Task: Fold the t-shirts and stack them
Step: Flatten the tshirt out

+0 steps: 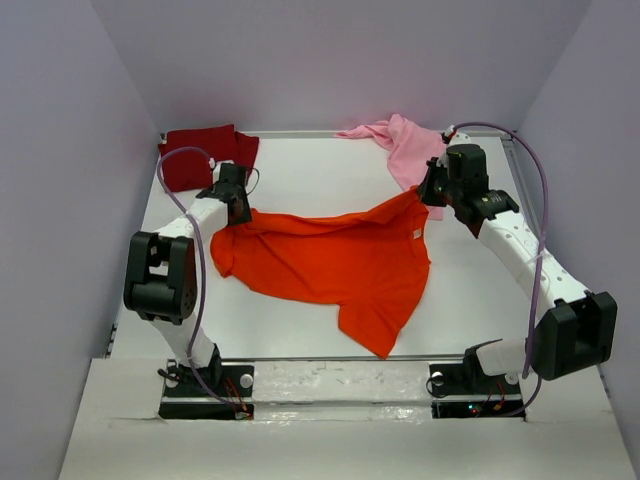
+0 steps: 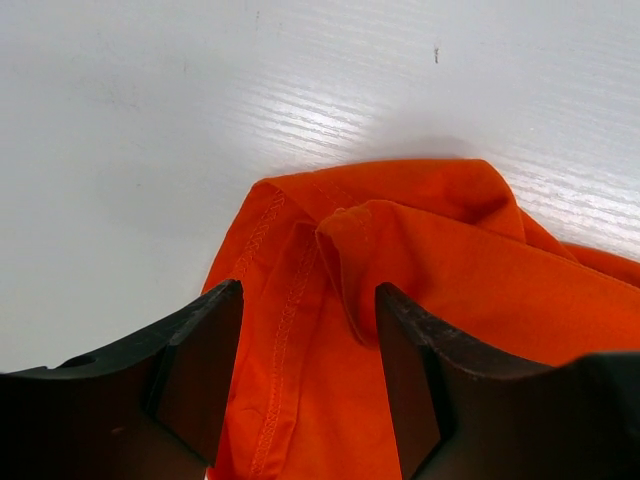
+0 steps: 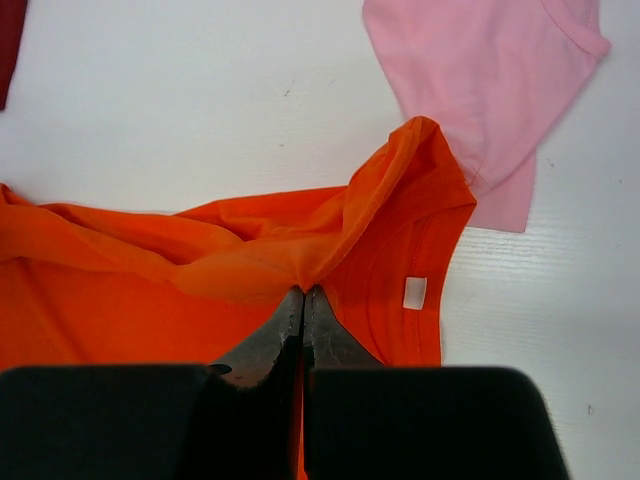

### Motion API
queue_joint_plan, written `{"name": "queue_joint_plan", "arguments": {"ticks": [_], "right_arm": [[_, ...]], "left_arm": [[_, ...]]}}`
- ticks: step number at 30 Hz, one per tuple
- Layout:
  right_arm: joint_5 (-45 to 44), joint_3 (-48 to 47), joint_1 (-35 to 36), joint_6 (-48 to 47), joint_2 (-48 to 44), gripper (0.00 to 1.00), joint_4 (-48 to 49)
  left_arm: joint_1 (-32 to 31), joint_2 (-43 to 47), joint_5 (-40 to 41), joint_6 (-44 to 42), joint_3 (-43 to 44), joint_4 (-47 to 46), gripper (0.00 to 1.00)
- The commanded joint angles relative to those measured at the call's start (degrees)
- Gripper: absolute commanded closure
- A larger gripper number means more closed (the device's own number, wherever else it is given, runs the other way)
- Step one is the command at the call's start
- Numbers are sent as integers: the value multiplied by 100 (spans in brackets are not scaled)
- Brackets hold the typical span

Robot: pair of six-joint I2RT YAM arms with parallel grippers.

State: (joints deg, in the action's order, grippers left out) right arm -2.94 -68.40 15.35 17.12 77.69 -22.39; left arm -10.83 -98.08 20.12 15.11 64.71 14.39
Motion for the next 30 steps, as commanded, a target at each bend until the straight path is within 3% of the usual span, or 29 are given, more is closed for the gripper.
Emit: {"name": "queue_joint_plan", "arguments": {"ticks": [1,14,21,30], "right_arm": [[30,64,11,-42,-140,100,288],[74,73,11,-51,-114,100,279],[92,73,11,-60,-79,100,288],[101,81,11,-51,-87,100,288]], "left_arm": [[169,-61,-61,149,191,-191,35],[432,-115,-8,396,235,-639,38],[608,-185,-465,440,288,-850,41],[714,-413,-957,528,297,-1044,77]]}}
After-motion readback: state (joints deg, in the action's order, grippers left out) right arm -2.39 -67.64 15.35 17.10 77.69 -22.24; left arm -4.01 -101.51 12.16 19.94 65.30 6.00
